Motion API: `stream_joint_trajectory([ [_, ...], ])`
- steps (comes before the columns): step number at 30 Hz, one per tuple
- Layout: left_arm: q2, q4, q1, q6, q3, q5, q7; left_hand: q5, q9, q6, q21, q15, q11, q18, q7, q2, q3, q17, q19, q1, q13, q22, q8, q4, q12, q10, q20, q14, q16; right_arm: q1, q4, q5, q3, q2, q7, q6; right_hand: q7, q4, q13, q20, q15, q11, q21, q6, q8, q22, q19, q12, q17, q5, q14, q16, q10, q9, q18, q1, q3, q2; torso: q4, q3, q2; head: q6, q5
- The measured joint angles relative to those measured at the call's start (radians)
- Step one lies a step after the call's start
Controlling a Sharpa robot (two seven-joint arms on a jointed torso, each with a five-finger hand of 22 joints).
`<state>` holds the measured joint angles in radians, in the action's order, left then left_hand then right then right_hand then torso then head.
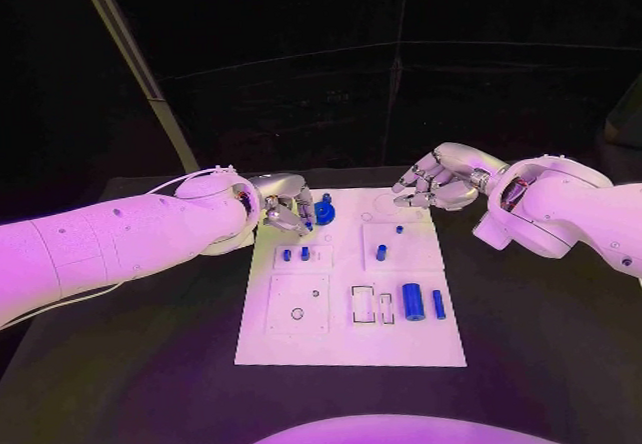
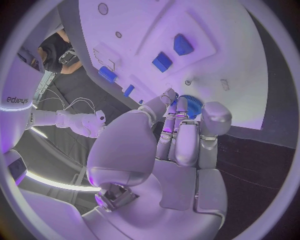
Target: Assemble the parts on the task board
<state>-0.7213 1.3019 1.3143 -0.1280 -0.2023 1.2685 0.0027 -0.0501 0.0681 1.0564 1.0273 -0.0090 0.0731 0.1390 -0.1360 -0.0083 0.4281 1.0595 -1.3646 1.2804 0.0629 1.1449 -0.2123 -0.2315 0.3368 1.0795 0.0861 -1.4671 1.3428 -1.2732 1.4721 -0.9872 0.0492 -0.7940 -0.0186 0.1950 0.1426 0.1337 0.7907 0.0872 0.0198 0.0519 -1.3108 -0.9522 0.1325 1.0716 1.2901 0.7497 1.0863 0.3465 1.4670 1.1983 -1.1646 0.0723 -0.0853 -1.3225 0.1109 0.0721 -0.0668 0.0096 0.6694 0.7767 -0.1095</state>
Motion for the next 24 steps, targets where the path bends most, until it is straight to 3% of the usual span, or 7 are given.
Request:
stream_joint_trajectory([
  [5, -0.003, -0.008, 0.0, 0.027, 0.0, -0.002, -0.007, 0.0, 0.001, 0.0, 0.0, 0.0, -0.004, 0.0, 0.0, -0.013, -0.001, -0.004, 0.0, -0.013, 0.0, 0.0, 0.006, 0.007, -0.008, 0.004, 0.0, 0.0, 0.0, 0.0, -0.001, 0.0, 0.0, 0.0, 0.0, 0.0, 0.0, 0.0, 0.0, 0.0, 0.0, 0.0, 0.0, 0.0, 0.0, 0.0, 0.0, 0.0, 0.0, 0.0, 0.0, 0.0, 0.0, 0.0, 0.0, 0.0, 0.0, 0.0, -0.0001, 0.0001, 0.0, 0.0, -0.002],
  [24, 0.011, -0.044, -0.001, 0.063, -0.001, -0.006, -0.022, 0.0, 0.001, 0.001, 0.0, 0.0, -0.003, 0.0, -0.002, -0.013, -0.002, -0.007, 0.0, -0.013, 0.0, -0.002, 0.006, 0.007, -0.012, 0.004, 0.0, 0.0, 0.0, 0.0, -0.002, 0.0, 0.0, 0.002, 0.0, 0.0, 0.0, 0.0, 0.0, 0.0, 0.0, 0.0, 0.0, 0.0, 0.0, 0.0, 0.0, 0.0, 0.0, 0.0, 0.0, 0.0, 0.0, 0.0, 0.0, 0.0, 0.0, 0.0, -0.0018, -0.0004, 0.001, 0.0, -0.004],
])
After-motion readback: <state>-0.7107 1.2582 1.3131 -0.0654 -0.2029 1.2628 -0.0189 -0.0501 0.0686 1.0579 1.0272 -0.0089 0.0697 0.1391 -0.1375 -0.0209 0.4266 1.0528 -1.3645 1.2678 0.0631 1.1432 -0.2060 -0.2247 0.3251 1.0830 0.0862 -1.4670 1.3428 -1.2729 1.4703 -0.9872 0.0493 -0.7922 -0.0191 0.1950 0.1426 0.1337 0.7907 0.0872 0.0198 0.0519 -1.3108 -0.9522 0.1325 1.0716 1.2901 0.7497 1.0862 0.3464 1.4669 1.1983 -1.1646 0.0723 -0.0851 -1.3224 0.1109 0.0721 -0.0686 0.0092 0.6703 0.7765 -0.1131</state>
